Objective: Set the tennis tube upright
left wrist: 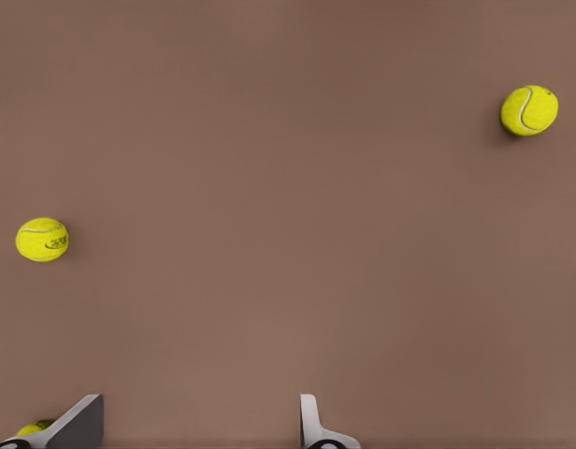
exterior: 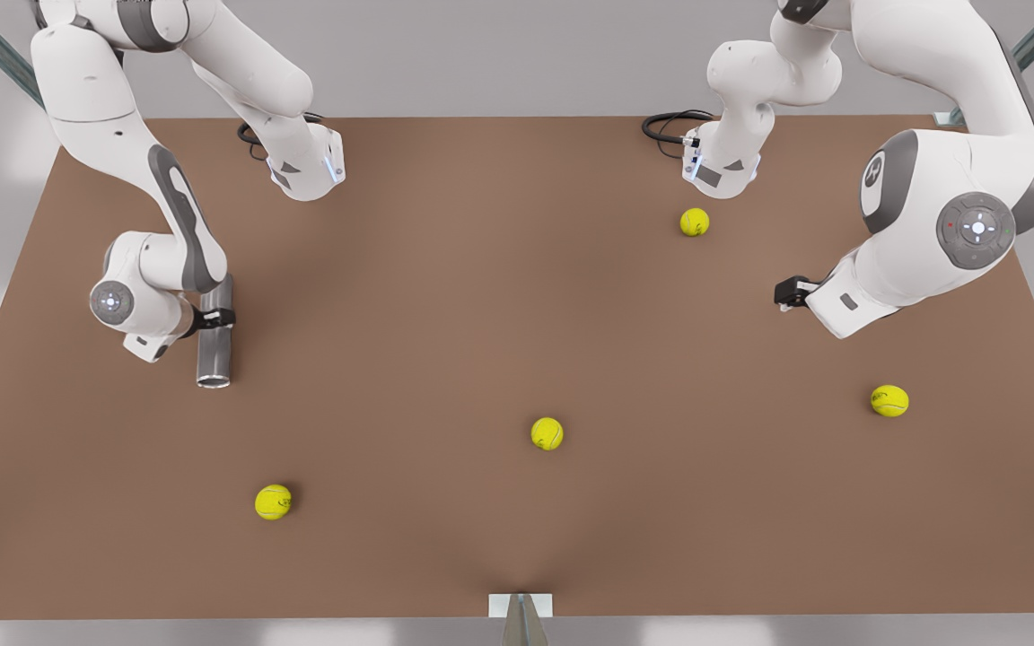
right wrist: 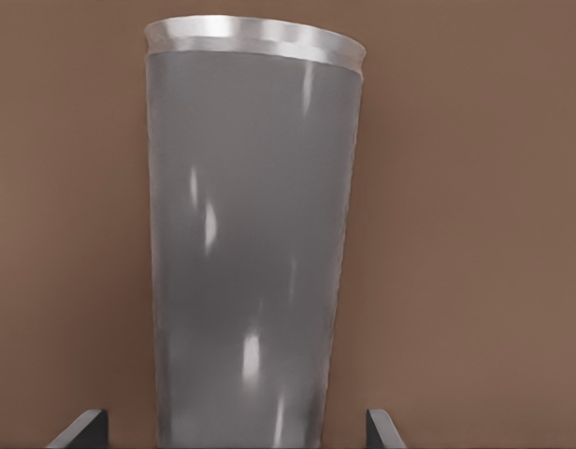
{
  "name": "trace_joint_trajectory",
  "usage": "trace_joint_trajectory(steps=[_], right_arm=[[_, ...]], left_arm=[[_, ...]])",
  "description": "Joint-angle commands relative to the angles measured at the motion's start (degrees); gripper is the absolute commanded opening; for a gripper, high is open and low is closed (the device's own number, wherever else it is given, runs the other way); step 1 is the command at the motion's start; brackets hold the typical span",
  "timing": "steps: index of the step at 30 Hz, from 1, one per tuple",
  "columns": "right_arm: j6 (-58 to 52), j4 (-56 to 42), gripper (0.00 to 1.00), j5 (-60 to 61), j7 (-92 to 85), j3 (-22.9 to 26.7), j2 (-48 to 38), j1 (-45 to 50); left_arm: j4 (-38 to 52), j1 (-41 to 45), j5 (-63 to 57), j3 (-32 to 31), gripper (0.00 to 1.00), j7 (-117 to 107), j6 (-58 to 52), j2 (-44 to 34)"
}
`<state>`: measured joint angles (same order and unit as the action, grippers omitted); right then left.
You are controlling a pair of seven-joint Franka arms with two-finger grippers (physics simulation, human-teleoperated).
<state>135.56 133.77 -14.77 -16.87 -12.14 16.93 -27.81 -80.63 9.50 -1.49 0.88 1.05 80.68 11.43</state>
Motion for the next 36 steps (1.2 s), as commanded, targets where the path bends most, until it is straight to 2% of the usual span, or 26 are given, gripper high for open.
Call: trace_joint_trajectory(steps=[1,12,18,31,33,36], right_arm=[[0.06,0.00,1.00,0.00,0.00,-0.08,0.38,-0.31],[1.91,0.35,1.00,0.00,-0.88,0.01,2.23,-1.11],[1.99,0.35,0.90,0.00,-0.88,0.01,2.76,-1.11],[1.91,0.35,0.90,0.00,2.02,-0.08,2.67,-1.11],[1.91,0.35,0.81,0.00,2.02,-0.08,2.67,-1.11],[1.91,0.35,0.78,0.00,1.93,-0.08,2.76,-1.19]], left_arm=[[0.03,0.00,0.00,0.00,1.00,0.00,0.09,0.08],[-0.05,0.00,0.00,0.00,1.00,0.00,0.00,0.35],[-0.58,0.00,0.00,0.00,1.00,0.00,0.00,0.35],[-1.46,0.00,0.00,0.00,1.00,0.00,0.00,0.35],[-1.55,0.00,0.00,0.00,1.00,0.00,0.00,0.35],[-1.55,0.00,0.00,0.00,1.00,0.00,-0.18,0.35]])
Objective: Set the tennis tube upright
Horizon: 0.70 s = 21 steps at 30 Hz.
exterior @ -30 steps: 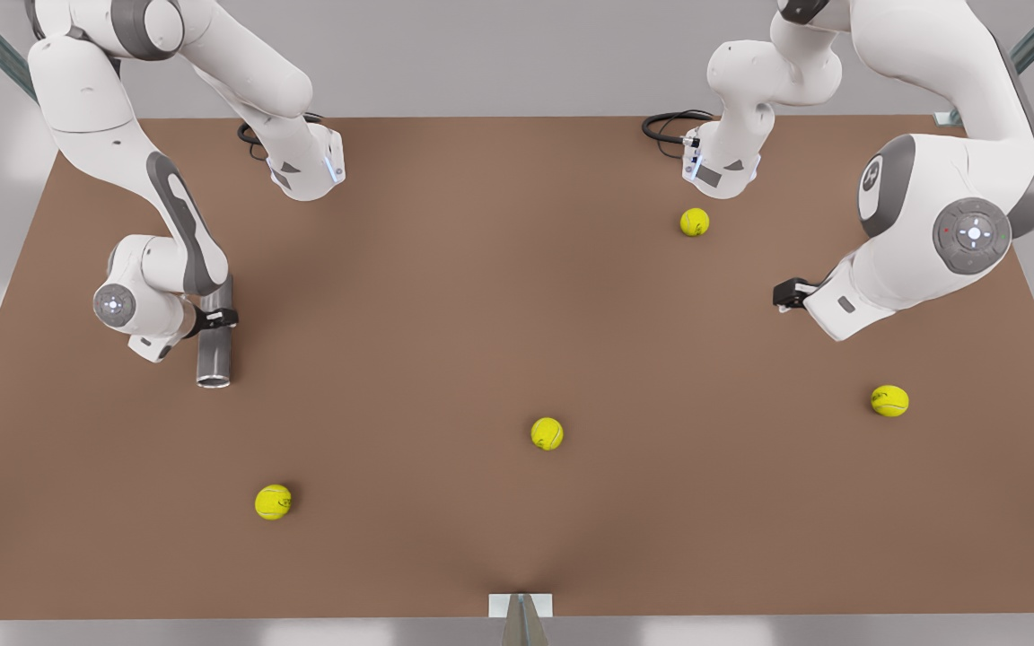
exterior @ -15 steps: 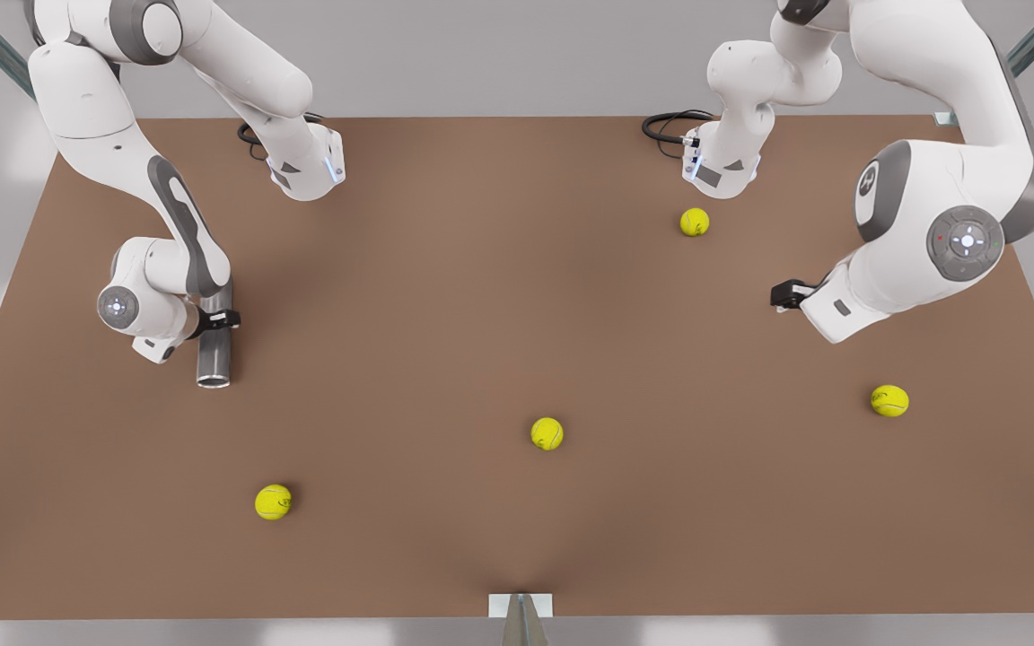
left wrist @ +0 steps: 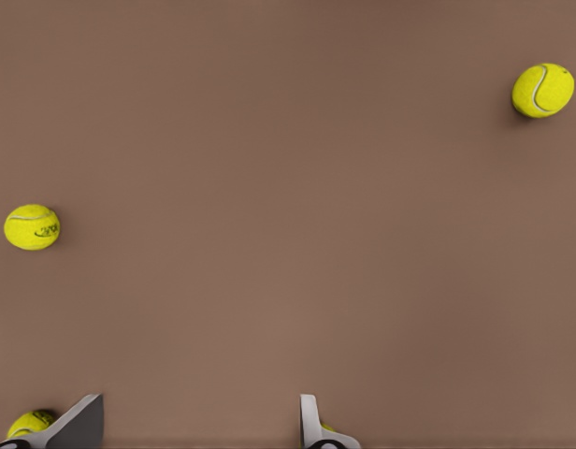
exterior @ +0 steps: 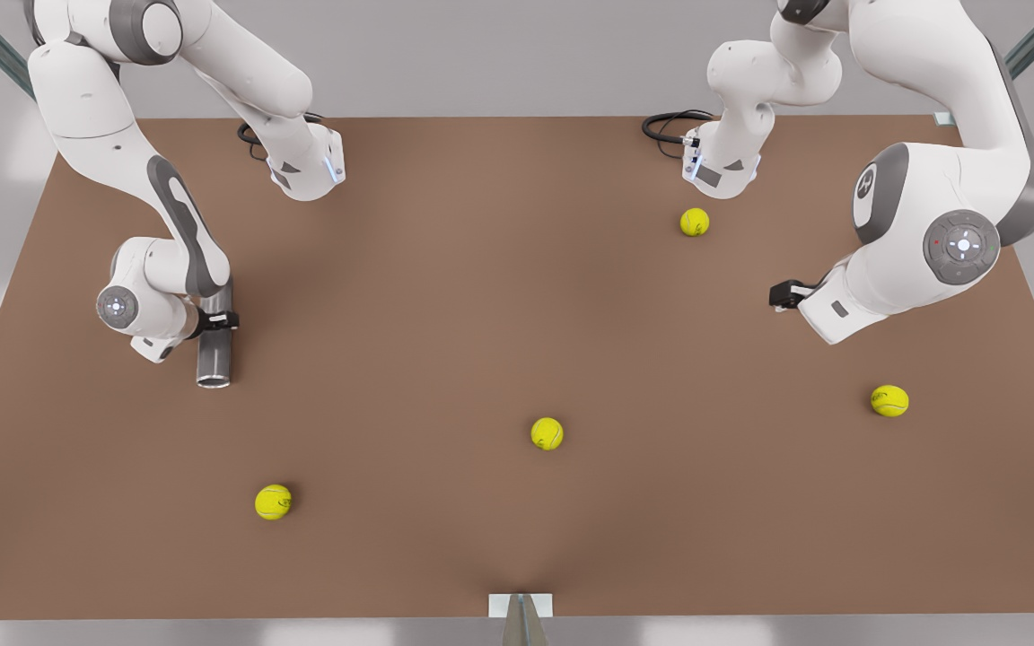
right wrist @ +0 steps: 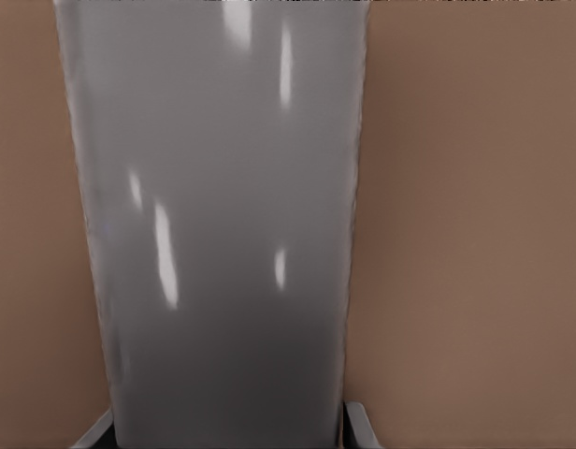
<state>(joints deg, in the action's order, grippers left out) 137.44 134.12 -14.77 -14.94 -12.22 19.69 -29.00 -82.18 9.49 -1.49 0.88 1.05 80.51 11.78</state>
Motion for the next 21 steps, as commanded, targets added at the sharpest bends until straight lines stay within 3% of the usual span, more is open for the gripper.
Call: trace_joint_trajectory(steps=[1,21], right_arm=[[0.02,0.00,0.75,0.00,0.00,0.00,0.00,0.00],[-1.73,-1.76,0.72,0.18,-0.18,-0.18,0.00,1.49]], left_arm=[[0.00,0.00,0.00,0.00,1.00,0.00,0.00,0.00],[0.00,0.00,0.00,0.09,1.00,-0.09,-0.26,0.00]])
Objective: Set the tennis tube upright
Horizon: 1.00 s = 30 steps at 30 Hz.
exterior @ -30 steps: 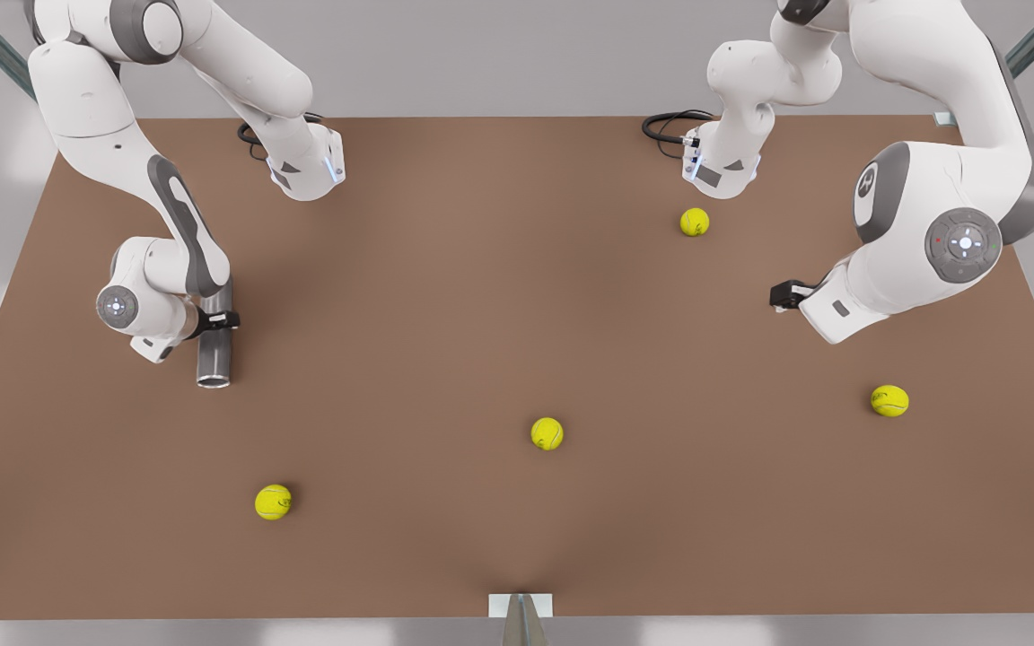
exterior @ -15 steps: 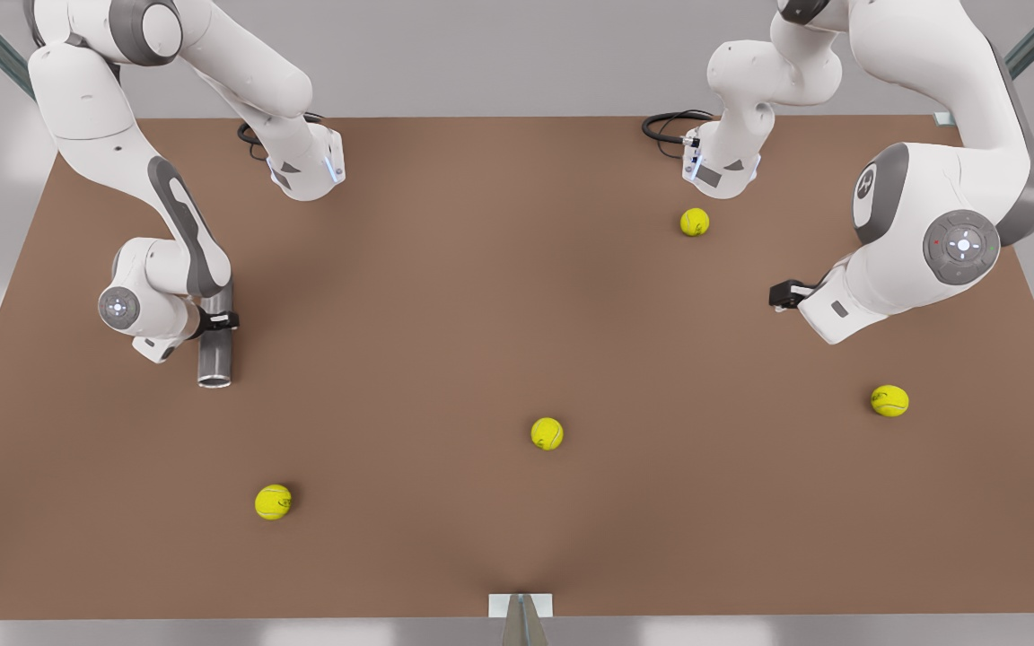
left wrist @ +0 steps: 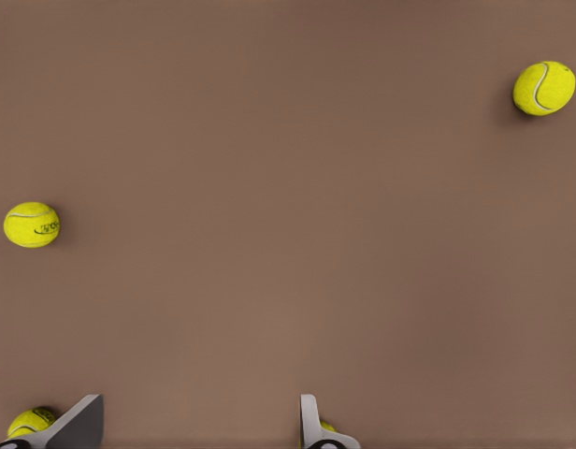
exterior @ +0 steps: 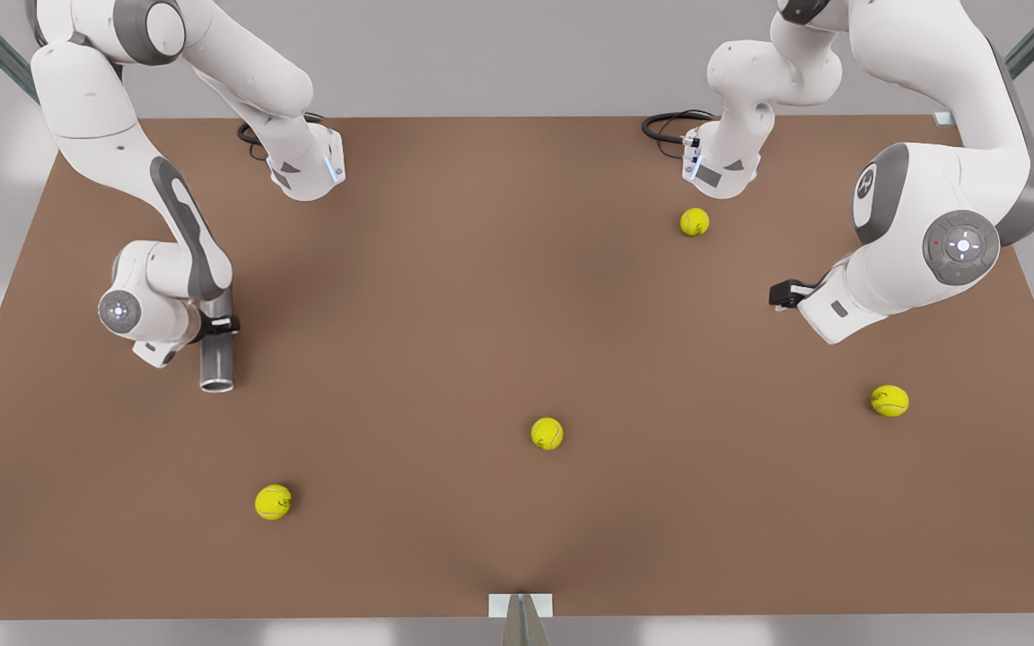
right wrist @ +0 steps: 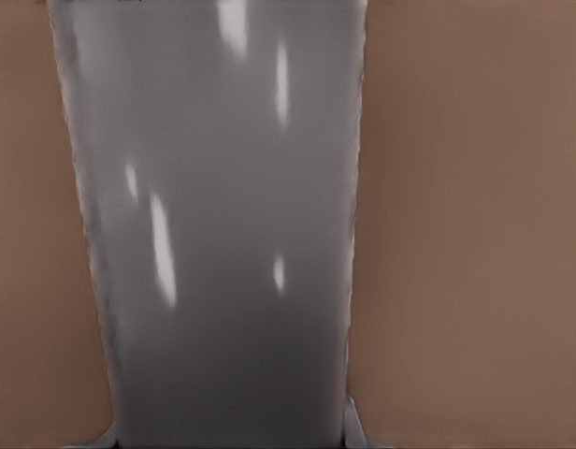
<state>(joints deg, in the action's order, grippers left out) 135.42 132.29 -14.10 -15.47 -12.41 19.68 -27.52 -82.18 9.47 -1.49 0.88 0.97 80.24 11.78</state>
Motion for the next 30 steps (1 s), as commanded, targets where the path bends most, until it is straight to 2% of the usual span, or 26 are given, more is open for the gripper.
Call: trace_joint_trajectory(steps=[1,12,24,30], right_arm=[[-0.07,-0.01,0.72,-0.49,0.43,-0.07,0.01,0.10],[-6.05,-7.22,0.75,-0.40,-0.27,-7.63,-0.26,0.54],[-8.95,-14.60,0.75,-0.40,-0.88,-8.78,0.27,10.82],[-9.92,-18.82,0.75,-0.31,-2.90,-8.78,3.96,17.68]], left_arm=[[0.00,0.02,0.00,0.00,1.00,0.00,0.00,0.00],[0.00,0.02,0.00,0.00,1.00,0.00,0.00,0.00],[0.00,-0.07,0.00,0.00,1.00,0.00,0.09,0.08],[0.00,-0.07,0.00,0.00,1.00,-0.09,0.00,0.08]])
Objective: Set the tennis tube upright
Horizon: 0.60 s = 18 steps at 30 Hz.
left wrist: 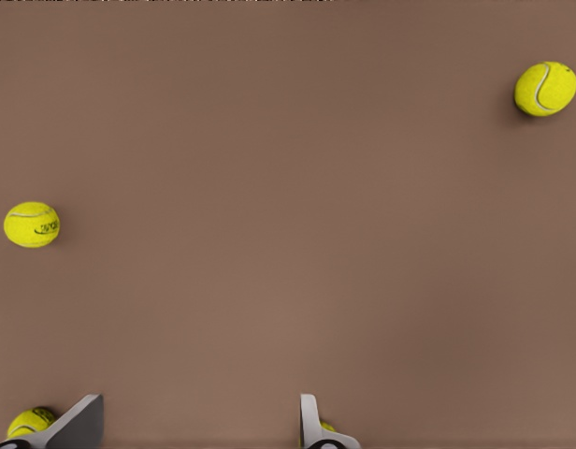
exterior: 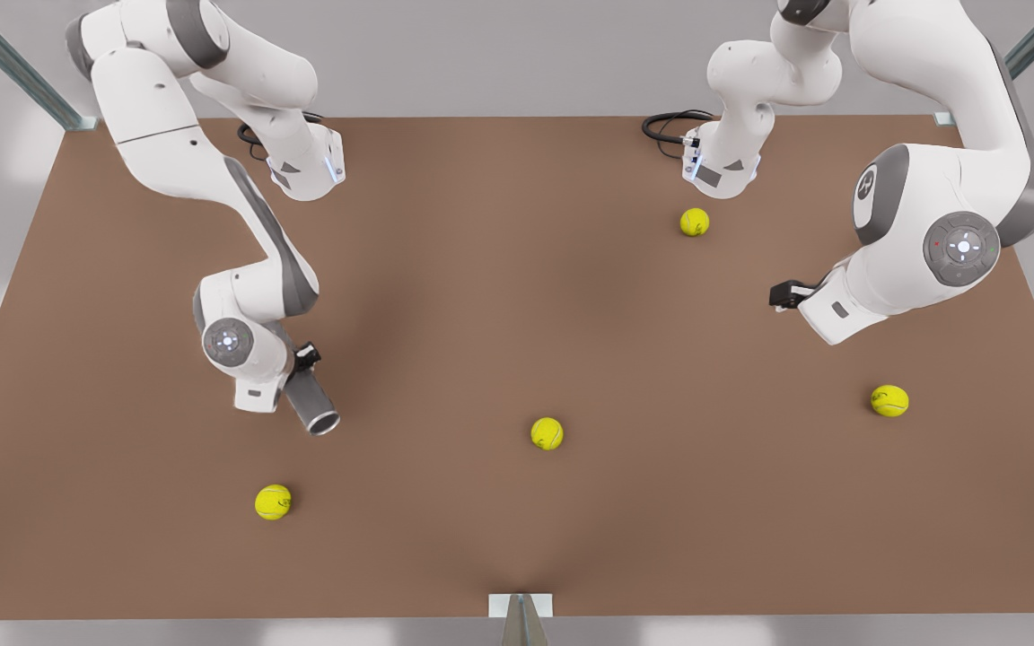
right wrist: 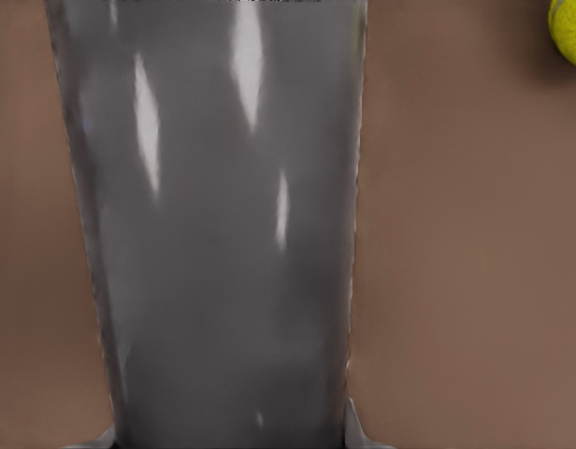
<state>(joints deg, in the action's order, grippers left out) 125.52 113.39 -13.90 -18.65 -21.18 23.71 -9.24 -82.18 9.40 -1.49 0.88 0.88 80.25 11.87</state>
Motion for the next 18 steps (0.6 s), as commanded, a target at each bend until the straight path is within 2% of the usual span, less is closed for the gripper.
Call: trace_joint_trajectory(steps=[1,12,18], right_arm=[[-0.01,-0.19,0.75,-0.51,0.28,0.00,0.02,0.62],[0.78,-3.35,0.74,-0.43,1.25,0.00,1.07,13.19],[0.87,-8.36,0.74,-0.51,0.28,0.00,4.24,19.17]], left_arm=[[0.00,0.00,0.00,0.00,1.00,0.00,0.00,0.00],[0.00,-0.09,0.00,0.09,1.00,0.00,0.09,0.35],[0.00,0.00,0.00,0.09,1.00,0.00,0.00,0.35]])
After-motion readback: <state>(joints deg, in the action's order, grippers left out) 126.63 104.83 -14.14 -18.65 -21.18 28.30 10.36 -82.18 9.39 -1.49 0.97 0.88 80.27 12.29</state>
